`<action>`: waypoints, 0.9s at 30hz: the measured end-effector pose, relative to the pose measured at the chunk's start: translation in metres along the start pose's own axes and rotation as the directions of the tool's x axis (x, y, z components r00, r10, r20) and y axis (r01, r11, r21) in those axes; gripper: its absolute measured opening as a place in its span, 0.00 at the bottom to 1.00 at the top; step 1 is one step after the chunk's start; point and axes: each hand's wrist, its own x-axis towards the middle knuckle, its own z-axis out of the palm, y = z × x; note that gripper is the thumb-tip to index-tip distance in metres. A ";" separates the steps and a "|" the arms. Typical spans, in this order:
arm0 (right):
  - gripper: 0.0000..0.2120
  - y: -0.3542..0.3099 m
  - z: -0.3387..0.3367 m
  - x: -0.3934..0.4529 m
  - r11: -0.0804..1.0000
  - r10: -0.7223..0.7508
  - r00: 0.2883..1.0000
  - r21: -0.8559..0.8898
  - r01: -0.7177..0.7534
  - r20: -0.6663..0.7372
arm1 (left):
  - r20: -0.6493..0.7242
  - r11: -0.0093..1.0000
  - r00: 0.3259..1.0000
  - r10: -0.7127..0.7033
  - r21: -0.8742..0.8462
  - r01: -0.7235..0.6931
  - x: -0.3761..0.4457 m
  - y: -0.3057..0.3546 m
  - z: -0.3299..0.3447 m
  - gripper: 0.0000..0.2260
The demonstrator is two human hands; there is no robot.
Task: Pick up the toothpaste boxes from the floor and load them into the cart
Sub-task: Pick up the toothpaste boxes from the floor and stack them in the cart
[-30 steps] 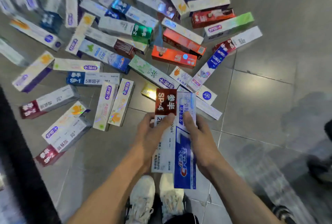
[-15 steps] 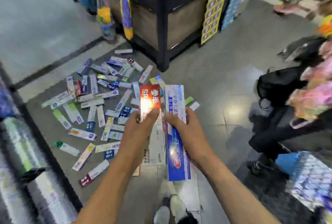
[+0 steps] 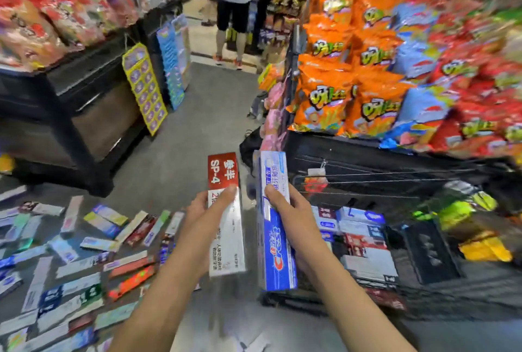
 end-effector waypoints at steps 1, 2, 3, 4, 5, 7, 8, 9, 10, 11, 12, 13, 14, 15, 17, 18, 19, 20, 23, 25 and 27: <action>0.11 -0.001 -0.023 -0.004 1.000 0.004 0.999 0.026 -0.002 -0.054 | 0.051 1.000 0.998 -0.023 0.009 0.022 0.004 -0.005 0.021 0.27; 0.11 -0.002 -0.046 -0.008 0.999 0.012 0.995 0.051 -0.007 -0.102 | 0.100 0.999 0.994 -0.044 0.028 0.042 0.007 -0.010 0.043 0.27; 0.11 -0.001 -0.069 -0.010 0.997 0.019 0.990 0.073 -0.009 -0.140 | 0.151 0.997 0.987 -0.057 0.053 0.050 0.009 -0.015 0.065 0.25; 0.11 0.001 -0.092 -0.012 0.995 0.029 0.983 0.097 -0.011 -0.182 | 0.193 0.996 0.979 -0.071 0.073 0.058 0.010 -0.022 0.087 0.24; 0.10 0.003 -0.114 -0.013 0.992 0.040 0.974 0.125 -0.012 -0.224 | 0.221 0.994 0.972 -0.087 0.083 0.070 0.013 -0.029 0.107 0.23; 0.10 0.010 -0.157 -0.013 0.980 0.075 0.957 0.196 -0.020 -0.279 | 0.253 0.990 0.961 -0.111 0.109 0.086 0.018 -0.044 0.147 0.27; 0.11 0.013 -0.179 -0.011 0.972 0.100 0.950 0.232 -0.030 -0.297 | 0.267 0.989 0.956 -0.120 0.120 0.091 0.022 -0.053 0.167 0.30; 0.12 0.017 -0.201 -0.008 0.965 0.121 0.945 0.261 -0.039 -0.305 | 0.280 0.987 0.951 -0.133 0.126 0.101 0.027 -0.061 0.186 0.31; 0.14 0.020 -0.223 -0.004 0.958 0.139 0.941 0.283 -0.048 -0.310 | 0.293 0.986 0.946 -0.142 0.127 0.108 0.032 -0.070 0.206 0.30; 0.17 0.024 -0.246 0.001 0.953 0.150 0.938 0.297 -0.054 -0.313 | 0.299 0.984 0.943 -0.150 0.137 0.113 0.038 -0.079 0.227 0.29; 0.21 0.027 -0.270 0.006 0.949 0.164 0.937 0.307 -0.065 -0.309 | 0.297 0.982 0.943 -0.152 0.150 0.111 0.042 -0.087 0.249 0.28; 0.23 0.031 -0.295 0.012 0.947 0.171 0.938 0.312 -0.072 -0.302 | 0.293 0.981 0.945 -0.146 0.166 0.100 0.046 -0.096 0.271 0.28; 0.24 0.033 -0.318 0.018 0.946 0.181 0.937 0.313 -0.083 -0.300 | 0.285 0.978 0.947 -0.146 0.183 0.096 0.050 -0.105 0.291 0.29; 0.25 0.036 -0.342 0.025 0.945 0.183 0.940 0.314 -0.087 -0.288 | 0.275 0.974 0.949 -0.156 0.202 0.102 0.054 -0.114 0.311 0.28; 0.25 0.039 -0.384 0.036 0.940 0.191 0.950 0.324 -0.105 -0.246 | 0.243 0.966 0.953 -0.180 0.228 0.124 0.063 -0.131 0.348 0.28; 0.24 0.040 -0.402 0.042 0.937 0.204 0.952 0.328 -0.123 -0.228 | 0.229 0.961 0.956 -0.185 0.244 0.128 0.069 -0.140 0.363 0.29; 0.22 0.045 -0.419 0.049 0.936 0.213 0.955 0.324 -0.139 -0.205 | 0.212 0.954 0.959 -0.189 0.271 0.128 0.076 -0.149 0.377 0.30; 0.21 0.048 -0.434 0.055 0.933 0.235 0.953 0.320 -0.166 -0.191 | 0.191 0.947 0.963 -0.190 0.296 0.128 0.082 -0.157 0.387 0.30; 0.24 0.063 -0.467 0.081 0.925 0.293 0.945 0.294 -0.242 -0.147 | 0.122 0.921 0.970 -0.208 0.360 0.153 0.104 -0.178 0.403 0.25; 0.25 0.076 -0.479 0.101 0.917 0.320 0.940 0.288 -0.276 -0.118 | 0.077 0.900 0.973 -0.217 0.403 0.168 0.122 -0.191 0.400 0.20; 0.26 0.093 -0.485 0.118 0.915 0.325 0.943 0.274 -0.295 -0.072 | 0.036 0.877 0.975 -0.220 0.445 0.181 0.140 -0.205 0.390 0.20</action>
